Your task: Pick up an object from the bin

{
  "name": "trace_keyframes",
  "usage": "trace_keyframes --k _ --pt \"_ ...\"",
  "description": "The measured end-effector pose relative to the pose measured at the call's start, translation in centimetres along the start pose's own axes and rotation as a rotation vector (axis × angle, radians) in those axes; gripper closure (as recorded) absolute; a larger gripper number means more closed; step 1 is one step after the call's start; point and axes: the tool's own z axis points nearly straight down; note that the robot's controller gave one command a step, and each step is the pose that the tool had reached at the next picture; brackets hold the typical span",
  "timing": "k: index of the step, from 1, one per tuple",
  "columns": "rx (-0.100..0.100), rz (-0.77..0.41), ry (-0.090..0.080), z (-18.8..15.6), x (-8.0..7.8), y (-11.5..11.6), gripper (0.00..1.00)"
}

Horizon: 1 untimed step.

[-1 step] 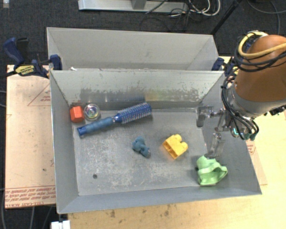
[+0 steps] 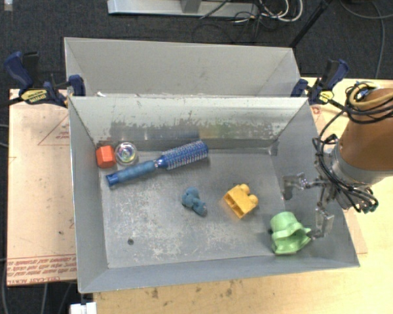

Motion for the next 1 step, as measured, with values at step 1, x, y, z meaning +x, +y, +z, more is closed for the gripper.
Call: trace_keyframes --k 1 --pt "-0.002 0.056 -0.002 9.26 0.86 -0.31 0.0"
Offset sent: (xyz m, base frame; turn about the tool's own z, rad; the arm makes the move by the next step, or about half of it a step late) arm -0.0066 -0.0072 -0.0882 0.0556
